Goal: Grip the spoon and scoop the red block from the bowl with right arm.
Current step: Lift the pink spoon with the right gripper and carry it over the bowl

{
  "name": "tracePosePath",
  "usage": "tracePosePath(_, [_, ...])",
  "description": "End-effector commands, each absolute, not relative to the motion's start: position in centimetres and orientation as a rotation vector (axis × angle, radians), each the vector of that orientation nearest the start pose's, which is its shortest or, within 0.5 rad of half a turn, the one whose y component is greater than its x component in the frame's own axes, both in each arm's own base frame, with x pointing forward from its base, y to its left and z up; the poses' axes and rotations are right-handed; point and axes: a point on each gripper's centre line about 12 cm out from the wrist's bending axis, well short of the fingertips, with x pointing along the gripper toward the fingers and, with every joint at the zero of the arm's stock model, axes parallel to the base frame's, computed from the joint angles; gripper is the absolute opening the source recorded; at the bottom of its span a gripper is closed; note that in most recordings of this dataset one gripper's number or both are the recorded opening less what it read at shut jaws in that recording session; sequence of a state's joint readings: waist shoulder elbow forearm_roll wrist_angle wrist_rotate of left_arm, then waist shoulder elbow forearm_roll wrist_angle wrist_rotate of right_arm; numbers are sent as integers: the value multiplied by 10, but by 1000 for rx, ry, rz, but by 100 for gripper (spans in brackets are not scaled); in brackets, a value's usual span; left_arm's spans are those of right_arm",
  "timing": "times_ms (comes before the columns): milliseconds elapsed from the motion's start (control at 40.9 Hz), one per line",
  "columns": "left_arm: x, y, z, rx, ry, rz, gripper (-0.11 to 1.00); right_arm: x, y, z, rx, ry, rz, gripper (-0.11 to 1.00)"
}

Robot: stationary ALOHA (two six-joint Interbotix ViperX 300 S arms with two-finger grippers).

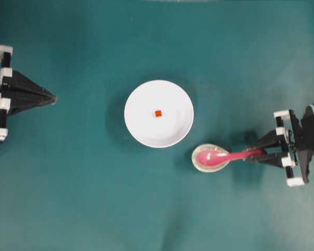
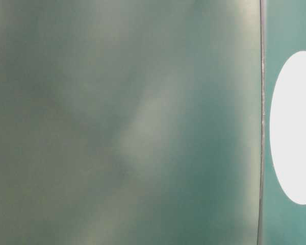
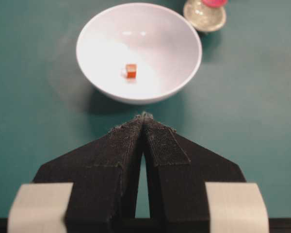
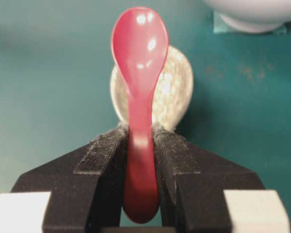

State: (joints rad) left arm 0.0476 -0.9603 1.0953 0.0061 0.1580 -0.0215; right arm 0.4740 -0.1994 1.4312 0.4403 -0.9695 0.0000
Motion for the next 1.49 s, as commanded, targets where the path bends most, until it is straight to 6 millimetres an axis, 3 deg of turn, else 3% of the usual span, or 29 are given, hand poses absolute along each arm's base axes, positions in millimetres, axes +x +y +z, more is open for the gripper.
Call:
tracePosePath(0, [201, 11, 280, -19, 279, 55, 0, 206, 55, 129, 157, 272, 70, 24])
tracePosePath(416, [200, 11, 276, -20, 296, 55, 0, 221, 38, 183, 157, 358, 63, 24])
tracePosePath(954, [200, 12, 276, -17, 297, 60, 0, 225, -5, 283, 166, 373, -2, 24])
tracePosePath(1175, [200, 12, 274, -18, 302, 60, 0, 229, -7, 303, 159, 406, 12, 24])
tracePosePath(1468, [200, 12, 274, -18, 302, 60, 0, 239, -10, 304, 170, 455, 8, 24])
